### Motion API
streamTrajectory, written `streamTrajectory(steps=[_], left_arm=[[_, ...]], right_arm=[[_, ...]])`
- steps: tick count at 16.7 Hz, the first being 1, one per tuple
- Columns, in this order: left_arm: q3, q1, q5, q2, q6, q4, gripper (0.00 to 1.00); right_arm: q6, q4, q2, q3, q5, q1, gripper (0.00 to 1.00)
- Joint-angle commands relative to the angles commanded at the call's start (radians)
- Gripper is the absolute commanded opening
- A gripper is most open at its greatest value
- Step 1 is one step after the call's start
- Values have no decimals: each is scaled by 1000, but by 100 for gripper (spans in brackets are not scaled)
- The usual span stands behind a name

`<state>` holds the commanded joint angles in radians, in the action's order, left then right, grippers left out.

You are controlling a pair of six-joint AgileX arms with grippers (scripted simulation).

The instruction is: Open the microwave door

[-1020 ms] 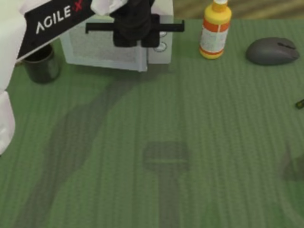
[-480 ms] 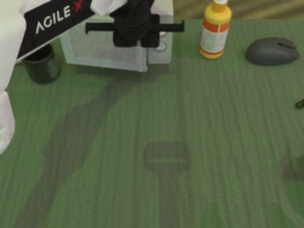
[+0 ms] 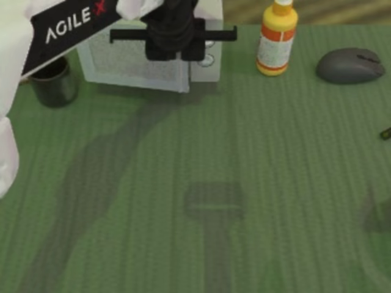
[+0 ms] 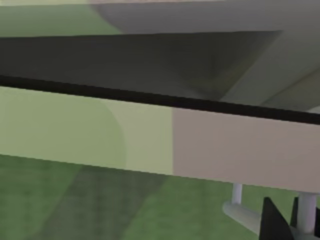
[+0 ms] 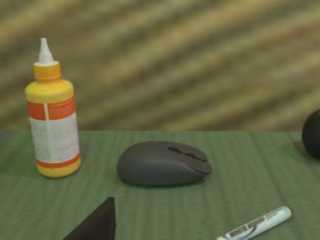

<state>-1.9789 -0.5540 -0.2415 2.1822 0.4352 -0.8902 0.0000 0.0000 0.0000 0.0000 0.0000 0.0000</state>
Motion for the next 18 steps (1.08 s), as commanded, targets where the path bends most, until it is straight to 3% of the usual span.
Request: streamTrajectory(steps=[9,18], left_arm=[[132,10,42,-83,-84,67,0],[133,10,43,-83,-84,68,0]], right_arm=[[0,0,0,0,0,0,100],[0,0,0,0,0,0,100]])
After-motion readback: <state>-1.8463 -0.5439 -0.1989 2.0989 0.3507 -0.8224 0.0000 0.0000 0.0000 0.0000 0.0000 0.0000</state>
